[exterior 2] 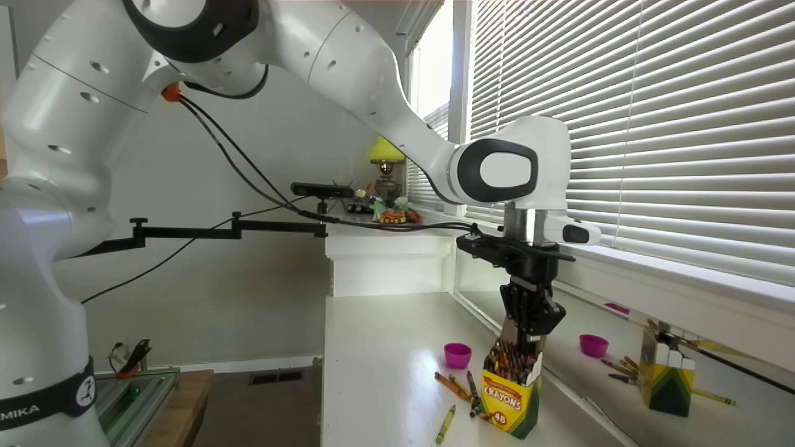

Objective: Pick up a crayon from the box

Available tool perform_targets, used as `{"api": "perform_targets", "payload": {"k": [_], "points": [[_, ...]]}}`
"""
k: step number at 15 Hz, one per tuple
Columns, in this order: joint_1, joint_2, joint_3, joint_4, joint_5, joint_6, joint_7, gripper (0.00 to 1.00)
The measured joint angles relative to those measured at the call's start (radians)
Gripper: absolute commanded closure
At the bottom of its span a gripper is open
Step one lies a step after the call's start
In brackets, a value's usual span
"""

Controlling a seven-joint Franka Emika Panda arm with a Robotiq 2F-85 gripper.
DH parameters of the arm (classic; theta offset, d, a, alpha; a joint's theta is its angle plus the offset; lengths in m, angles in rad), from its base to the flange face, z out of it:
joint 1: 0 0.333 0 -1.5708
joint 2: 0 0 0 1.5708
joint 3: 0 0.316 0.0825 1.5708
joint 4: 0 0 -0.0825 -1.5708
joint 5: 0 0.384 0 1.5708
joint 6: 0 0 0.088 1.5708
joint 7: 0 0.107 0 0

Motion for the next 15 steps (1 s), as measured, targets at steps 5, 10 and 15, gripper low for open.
{"api": "perform_targets", "payload": {"k": [5, 10, 15], "points": [[0.002, 0.0, 0.001, 0.0, 0.0, -0.002, 0.0, 0.87], [0.001, 0.0, 0.0, 0.0, 0.0, 0.003, 0.0, 0.91], [0.0, 0.002, -0.001, 0.0, 0.0, 0.003, 0.0, 0.91]]}}
